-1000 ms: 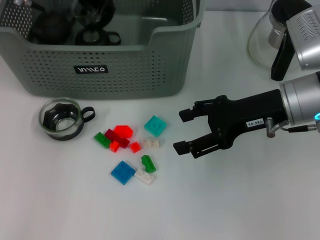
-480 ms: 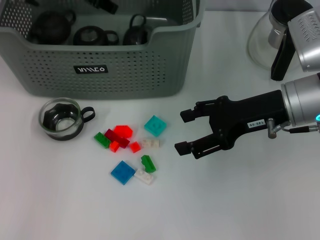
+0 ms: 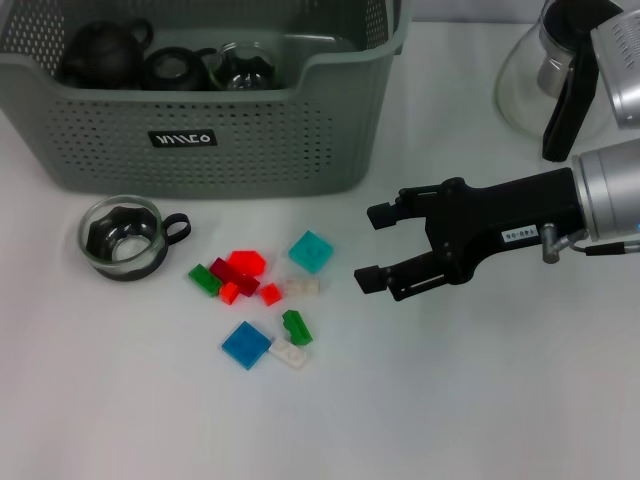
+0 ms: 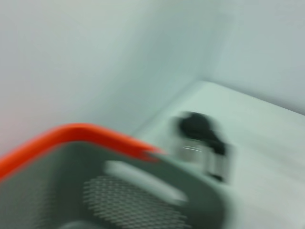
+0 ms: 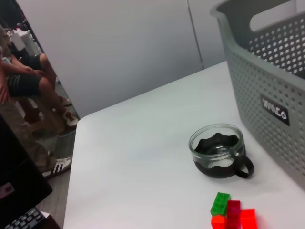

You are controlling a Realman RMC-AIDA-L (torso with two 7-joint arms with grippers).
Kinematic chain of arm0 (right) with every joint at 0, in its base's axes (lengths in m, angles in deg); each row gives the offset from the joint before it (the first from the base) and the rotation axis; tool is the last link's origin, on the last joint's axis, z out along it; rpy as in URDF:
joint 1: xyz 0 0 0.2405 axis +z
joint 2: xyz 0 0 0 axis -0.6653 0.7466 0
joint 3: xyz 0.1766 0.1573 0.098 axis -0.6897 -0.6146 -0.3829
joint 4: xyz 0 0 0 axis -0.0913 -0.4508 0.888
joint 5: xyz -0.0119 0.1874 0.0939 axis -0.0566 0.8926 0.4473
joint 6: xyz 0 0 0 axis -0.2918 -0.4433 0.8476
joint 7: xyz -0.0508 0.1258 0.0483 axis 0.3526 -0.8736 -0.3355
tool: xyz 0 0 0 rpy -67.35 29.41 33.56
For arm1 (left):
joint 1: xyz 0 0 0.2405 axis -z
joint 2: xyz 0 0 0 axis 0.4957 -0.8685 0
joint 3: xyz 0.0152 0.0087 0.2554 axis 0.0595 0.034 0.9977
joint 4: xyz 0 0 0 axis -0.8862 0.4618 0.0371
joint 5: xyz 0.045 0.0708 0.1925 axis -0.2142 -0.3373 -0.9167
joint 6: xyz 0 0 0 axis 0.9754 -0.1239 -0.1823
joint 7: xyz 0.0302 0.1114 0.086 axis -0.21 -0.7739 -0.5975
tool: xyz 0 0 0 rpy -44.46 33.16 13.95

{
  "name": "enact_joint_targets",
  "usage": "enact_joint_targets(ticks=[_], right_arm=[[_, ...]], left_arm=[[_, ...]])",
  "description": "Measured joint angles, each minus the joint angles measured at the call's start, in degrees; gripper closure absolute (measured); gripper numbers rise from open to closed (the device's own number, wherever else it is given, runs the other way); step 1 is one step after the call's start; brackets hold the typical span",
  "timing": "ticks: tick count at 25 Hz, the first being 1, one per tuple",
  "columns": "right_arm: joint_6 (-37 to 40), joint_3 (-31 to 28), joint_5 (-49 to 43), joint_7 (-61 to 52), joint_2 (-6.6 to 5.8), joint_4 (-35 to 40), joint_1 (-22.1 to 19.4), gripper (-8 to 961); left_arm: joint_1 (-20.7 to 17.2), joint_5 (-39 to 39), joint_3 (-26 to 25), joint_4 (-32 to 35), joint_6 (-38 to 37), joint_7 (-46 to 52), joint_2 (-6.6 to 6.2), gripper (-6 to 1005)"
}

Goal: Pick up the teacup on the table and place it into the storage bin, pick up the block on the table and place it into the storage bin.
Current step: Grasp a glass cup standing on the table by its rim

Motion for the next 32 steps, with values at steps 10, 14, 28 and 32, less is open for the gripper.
enact_joint_targets(ticks=[10, 14, 28, 32], right_arm=[[-1.2, -0.2, 0.0, -0.2, 0.17, -0.7, 0.3, 9], [-1.2, -0.2, 0.2, -0.7, 0.23, -0.8, 0.3, 8], [-1.4, -0.9, 0.4, -0.9, 0.37, -1.8, 0.5, 9], [-1.7, -1.0, 0.4, -0.9, 0.35, -2.4, 0.5, 8]], left_arm=[[-13.7, 8.8, 6.7, 14.8, -11.4, -10.0, 3.03, 201], [-19.4, 4.1, 11.6, 17.8, -11.0, -14.0, 5.37, 202], [-21.8, -25.8, 25.9, 14.8, 3.9, -18.8, 11.63, 204], [-21.5, -30.1, 27.9, 11.1, 8.3, -18.0, 11.71, 203]])
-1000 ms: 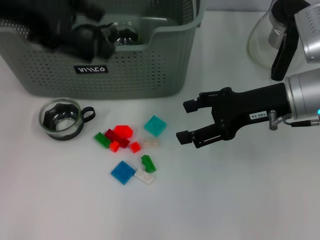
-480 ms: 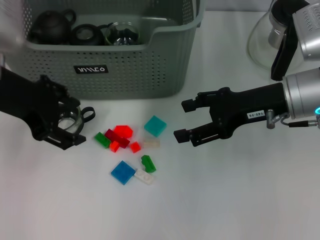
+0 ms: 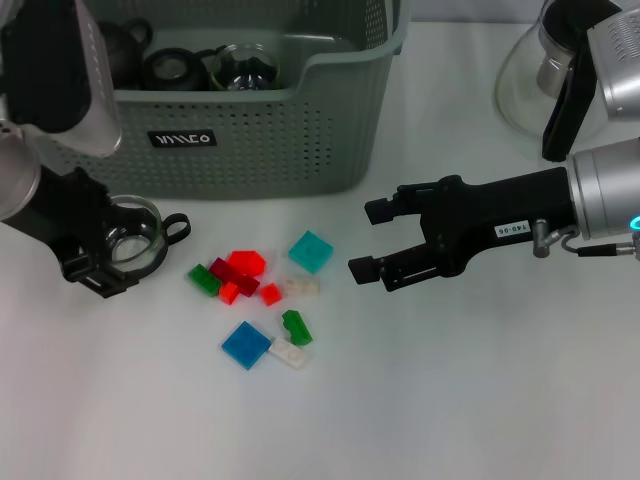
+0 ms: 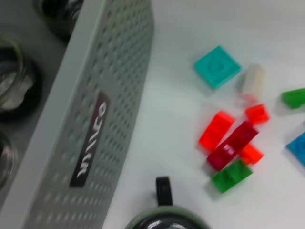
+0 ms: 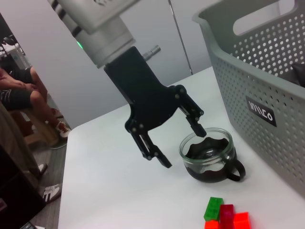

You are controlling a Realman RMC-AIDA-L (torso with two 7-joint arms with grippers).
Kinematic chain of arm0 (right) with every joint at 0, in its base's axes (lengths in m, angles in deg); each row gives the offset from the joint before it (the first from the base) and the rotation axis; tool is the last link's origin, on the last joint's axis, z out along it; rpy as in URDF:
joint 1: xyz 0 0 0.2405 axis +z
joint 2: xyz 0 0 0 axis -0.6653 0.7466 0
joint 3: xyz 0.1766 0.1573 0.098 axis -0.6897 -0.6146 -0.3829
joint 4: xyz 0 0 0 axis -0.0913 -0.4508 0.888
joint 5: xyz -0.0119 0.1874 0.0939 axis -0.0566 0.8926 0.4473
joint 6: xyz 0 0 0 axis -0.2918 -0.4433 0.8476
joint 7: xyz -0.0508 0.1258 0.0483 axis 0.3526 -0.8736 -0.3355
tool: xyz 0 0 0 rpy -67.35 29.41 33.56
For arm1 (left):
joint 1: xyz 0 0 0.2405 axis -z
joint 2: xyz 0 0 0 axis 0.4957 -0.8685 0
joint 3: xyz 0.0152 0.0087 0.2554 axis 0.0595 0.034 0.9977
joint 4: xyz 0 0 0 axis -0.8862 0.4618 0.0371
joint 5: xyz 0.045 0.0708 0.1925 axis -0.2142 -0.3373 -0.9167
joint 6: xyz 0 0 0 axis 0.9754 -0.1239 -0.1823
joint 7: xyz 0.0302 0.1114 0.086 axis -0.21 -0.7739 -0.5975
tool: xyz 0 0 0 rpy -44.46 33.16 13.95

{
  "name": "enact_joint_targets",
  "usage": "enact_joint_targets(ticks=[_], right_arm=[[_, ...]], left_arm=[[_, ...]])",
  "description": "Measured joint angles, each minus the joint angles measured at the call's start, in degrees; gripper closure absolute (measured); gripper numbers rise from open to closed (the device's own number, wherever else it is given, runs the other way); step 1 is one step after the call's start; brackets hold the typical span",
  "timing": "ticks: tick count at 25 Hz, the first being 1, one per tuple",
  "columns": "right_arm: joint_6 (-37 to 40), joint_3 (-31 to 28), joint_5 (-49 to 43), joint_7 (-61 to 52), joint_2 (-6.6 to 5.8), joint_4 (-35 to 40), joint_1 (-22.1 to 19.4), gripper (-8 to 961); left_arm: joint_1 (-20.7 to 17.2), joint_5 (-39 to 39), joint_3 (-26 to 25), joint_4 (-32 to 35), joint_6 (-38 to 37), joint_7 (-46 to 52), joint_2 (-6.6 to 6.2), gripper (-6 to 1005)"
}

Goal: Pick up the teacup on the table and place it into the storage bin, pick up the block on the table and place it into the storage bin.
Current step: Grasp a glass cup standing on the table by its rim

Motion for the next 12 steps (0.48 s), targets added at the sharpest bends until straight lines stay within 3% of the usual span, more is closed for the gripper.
enact_joint_targets(ticks=[12], right_arm=[[-0.3, -0.4, 0.0, -0.4, 0.05, -0.4, 0.3, 9]], left_arm=[[2.0, -2.6, 0.4, -7.1, 2.9, 1.0, -0.20, 194]])
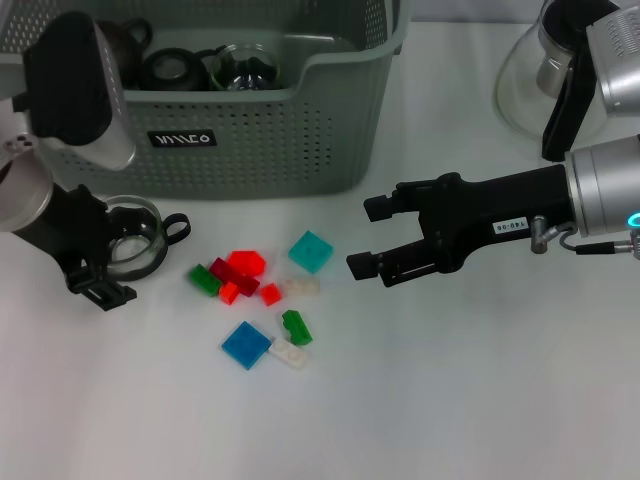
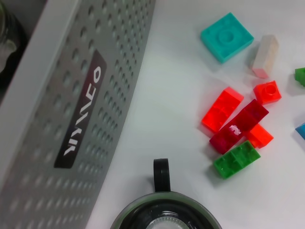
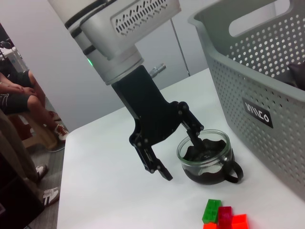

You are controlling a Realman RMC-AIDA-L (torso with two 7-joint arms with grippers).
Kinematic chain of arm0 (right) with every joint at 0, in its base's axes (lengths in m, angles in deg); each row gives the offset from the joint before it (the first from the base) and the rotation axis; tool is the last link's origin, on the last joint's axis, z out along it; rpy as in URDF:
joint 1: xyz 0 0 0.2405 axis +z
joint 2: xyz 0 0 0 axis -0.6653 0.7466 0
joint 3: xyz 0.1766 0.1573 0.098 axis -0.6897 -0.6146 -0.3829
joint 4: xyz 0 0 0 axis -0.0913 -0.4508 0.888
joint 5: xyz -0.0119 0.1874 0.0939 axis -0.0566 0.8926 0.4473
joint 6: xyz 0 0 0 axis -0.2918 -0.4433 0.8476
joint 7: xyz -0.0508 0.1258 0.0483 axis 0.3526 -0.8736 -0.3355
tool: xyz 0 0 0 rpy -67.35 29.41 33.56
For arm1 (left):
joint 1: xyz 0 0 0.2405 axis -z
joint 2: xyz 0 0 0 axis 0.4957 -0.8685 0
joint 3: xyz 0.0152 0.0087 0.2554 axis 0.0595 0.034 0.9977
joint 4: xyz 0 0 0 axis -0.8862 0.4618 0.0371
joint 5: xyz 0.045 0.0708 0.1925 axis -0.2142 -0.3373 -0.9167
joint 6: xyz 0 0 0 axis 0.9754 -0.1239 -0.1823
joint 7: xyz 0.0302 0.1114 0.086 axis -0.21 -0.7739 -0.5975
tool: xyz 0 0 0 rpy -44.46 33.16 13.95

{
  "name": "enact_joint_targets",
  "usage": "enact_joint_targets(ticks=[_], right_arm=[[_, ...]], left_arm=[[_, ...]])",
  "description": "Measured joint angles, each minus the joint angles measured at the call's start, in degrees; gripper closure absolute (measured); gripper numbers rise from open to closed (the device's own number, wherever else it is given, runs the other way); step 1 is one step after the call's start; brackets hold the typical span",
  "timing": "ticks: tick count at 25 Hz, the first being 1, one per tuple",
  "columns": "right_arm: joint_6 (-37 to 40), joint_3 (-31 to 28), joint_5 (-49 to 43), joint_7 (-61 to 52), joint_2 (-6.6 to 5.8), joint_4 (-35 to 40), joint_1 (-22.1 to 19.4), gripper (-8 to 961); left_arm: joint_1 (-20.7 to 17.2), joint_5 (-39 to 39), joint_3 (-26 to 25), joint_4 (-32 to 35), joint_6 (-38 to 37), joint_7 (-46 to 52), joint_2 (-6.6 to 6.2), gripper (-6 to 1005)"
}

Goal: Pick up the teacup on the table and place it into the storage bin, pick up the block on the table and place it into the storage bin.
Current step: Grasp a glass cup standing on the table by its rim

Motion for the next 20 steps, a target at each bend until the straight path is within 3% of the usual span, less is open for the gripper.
enact_joint_targets(ticks=[20], right_arm=[[0.1, -0.2, 0.1, 0.0, 0.04, -0.2, 0.1, 8]], left_arm=[[-0.2, 0.4, 1.8, -5.0, 2.7, 0.5, 0.34, 193]])
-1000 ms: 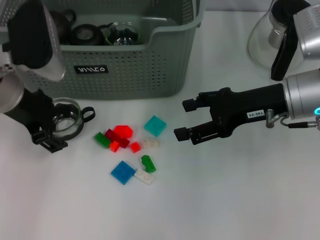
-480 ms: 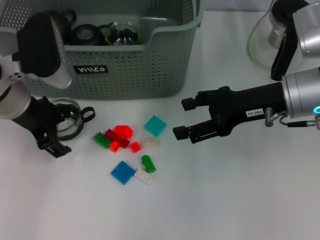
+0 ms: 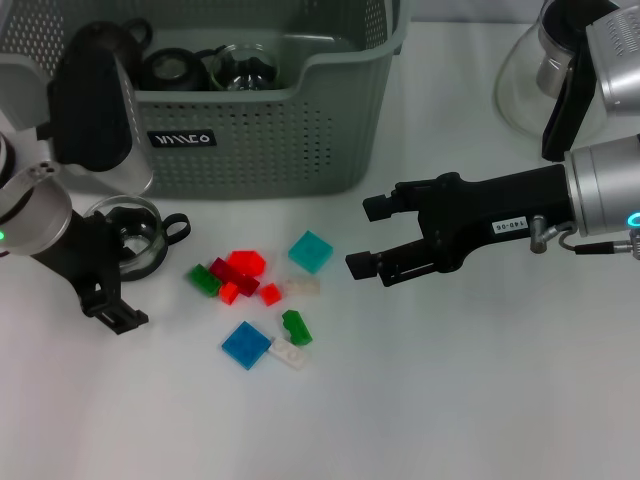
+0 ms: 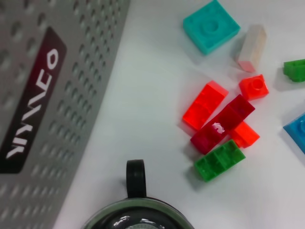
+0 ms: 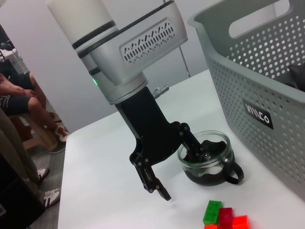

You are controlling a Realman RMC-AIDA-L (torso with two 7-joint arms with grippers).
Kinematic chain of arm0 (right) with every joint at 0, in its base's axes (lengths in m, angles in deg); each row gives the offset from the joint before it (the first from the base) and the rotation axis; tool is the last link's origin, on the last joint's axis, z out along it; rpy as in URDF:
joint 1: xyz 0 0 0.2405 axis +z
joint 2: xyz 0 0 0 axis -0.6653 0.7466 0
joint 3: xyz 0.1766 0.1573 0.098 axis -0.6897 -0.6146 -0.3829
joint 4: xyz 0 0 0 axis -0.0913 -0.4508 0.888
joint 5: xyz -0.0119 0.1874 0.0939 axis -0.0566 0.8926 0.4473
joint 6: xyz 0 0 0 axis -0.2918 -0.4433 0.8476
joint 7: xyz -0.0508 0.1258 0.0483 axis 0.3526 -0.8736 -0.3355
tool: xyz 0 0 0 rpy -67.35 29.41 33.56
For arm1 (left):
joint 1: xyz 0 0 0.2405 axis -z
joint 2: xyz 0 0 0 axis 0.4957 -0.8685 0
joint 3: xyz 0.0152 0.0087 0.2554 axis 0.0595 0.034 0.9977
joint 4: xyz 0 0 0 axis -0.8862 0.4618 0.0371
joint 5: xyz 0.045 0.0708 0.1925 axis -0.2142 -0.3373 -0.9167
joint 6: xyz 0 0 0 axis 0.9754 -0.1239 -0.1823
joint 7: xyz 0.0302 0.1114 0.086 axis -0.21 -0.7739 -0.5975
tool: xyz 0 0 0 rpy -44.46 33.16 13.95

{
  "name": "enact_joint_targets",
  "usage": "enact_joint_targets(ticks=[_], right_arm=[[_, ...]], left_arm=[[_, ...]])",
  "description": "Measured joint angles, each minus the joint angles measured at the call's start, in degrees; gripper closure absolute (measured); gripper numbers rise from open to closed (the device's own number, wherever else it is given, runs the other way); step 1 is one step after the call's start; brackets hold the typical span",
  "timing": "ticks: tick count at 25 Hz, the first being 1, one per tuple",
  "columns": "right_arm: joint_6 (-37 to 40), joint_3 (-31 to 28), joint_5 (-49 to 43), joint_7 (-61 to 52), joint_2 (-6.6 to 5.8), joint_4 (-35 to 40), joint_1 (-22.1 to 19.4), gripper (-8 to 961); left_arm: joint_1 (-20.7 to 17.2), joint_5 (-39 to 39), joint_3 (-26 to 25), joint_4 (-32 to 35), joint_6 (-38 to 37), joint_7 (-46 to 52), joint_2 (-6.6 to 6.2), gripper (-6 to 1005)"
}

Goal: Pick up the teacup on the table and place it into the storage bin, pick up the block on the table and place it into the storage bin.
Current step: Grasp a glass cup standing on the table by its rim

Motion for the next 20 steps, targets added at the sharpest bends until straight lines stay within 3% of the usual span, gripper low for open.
enact_joint_targets(ticks=[12, 18, 20], right_arm=[[0.3, 0.0, -0.1, 0.0, 0.00, 0.0, 0.0, 9], [0.4, 0.0, -0.1, 0.0, 0.00, 0.0, -0.1, 8], [0.4, 0.0, -0.1, 0.0, 0.00, 0.0, -0.2, 8]], left_arm=[[0.4, -0.4, 0.4, -1.2, -0.4, 1.6, -0.12, 204], [0.5, -0.4, 0.1, -0.9, 0.2, 2.4, -0.23, 264], [0.5, -0.4, 0.0, -0.9, 0.2, 2.5, -0.26, 409]])
